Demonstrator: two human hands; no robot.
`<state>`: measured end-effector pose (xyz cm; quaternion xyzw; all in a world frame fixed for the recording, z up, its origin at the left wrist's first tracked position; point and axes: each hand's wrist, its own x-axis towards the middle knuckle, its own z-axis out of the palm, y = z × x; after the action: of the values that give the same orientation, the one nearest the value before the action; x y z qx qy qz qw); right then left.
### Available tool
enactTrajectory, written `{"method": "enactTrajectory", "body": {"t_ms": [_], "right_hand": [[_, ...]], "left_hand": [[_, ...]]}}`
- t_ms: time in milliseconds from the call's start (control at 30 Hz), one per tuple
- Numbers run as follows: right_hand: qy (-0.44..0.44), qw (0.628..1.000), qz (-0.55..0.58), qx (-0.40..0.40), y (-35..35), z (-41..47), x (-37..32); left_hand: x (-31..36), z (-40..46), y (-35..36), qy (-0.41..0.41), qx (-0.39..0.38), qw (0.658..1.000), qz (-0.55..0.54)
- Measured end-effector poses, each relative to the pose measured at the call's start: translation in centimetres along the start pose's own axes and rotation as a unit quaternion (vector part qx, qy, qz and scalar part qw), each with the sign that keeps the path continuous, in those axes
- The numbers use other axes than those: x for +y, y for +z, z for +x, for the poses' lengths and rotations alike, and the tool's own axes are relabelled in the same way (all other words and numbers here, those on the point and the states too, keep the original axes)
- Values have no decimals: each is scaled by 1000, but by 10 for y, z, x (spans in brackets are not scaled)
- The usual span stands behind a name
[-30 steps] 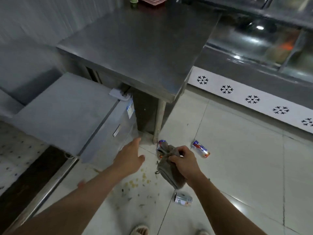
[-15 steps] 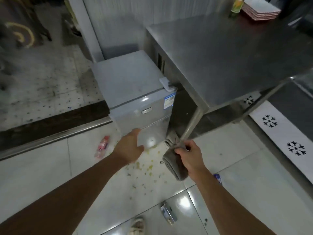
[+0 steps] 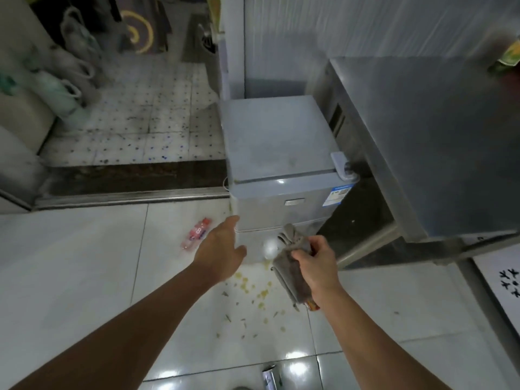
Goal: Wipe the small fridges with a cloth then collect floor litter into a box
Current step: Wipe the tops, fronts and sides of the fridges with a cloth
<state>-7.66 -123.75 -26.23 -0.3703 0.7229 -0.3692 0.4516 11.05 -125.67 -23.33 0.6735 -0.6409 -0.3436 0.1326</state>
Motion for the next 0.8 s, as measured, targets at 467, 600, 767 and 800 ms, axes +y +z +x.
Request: {"method": "enactTrajectory", "body": {"t_ms": [467, 600, 767, 800], "right_hand": [[-303, 948, -77, -50, 39, 50, -24], [-438, 887, -149, -3, 63, 68, -26], [-536, 803, -259, 27, 100, 101, -16], [-554, 779, -293, 15, 107, 108, -12]], "left_hand": [[-10, 39, 31, -106, 133, 985, -18], [-24, 56, 42, -80, 167, 982, -20], [-43, 79, 55, -9, 219, 974, -61], [-46, 82, 58, 8, 231, 970, -80]]}}
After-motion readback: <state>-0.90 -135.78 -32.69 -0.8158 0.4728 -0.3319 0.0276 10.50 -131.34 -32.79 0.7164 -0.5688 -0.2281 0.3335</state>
